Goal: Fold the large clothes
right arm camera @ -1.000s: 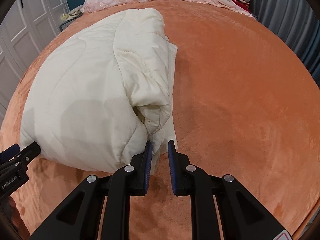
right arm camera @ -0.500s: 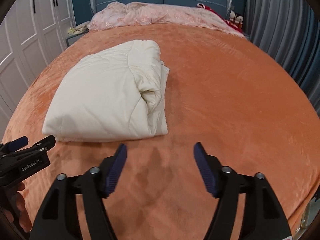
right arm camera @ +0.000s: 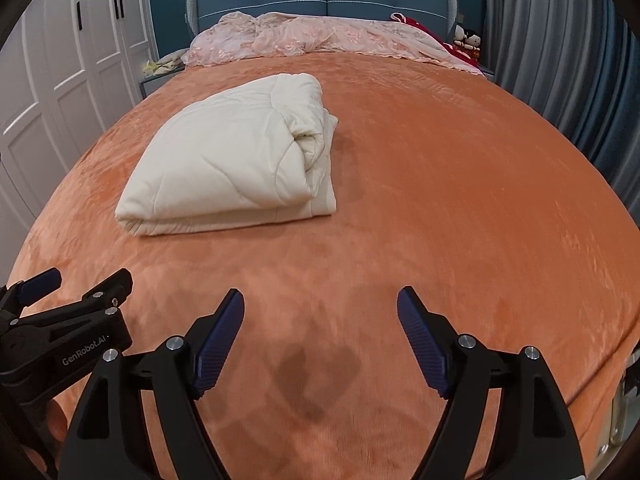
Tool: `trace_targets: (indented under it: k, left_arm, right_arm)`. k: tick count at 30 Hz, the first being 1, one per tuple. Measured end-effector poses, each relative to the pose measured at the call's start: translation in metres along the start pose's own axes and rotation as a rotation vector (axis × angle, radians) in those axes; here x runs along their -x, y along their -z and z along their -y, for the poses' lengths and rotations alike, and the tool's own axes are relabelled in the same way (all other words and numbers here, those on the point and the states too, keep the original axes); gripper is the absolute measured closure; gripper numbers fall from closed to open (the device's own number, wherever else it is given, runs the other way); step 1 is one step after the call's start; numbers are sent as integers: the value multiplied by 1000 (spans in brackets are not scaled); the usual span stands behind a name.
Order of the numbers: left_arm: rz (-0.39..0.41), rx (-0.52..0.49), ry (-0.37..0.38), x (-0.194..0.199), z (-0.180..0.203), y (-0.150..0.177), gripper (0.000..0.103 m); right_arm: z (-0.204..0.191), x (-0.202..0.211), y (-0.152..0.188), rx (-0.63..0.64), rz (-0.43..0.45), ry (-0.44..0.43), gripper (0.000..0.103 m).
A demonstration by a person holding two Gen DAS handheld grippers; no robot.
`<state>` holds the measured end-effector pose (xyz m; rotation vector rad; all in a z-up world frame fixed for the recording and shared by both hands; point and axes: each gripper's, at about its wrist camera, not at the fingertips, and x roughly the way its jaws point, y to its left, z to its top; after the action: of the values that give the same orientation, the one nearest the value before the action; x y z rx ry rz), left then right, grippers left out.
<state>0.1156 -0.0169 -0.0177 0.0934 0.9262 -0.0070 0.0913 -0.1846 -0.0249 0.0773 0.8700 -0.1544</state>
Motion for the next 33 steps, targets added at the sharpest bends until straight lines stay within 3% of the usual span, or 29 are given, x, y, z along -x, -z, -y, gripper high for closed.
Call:
trace_targets:
  k: [21, 33]
  left_arm:
    - [35, -15, -22, 26, 3, 54, 12]
    - [37, -4, -30, 29, -6, 74, 12]
  right_arm:
    - [-9, 29, 54, 32, 25, 13, 26]
    - [-16, 34, 69, 49, 25, 7, 26]
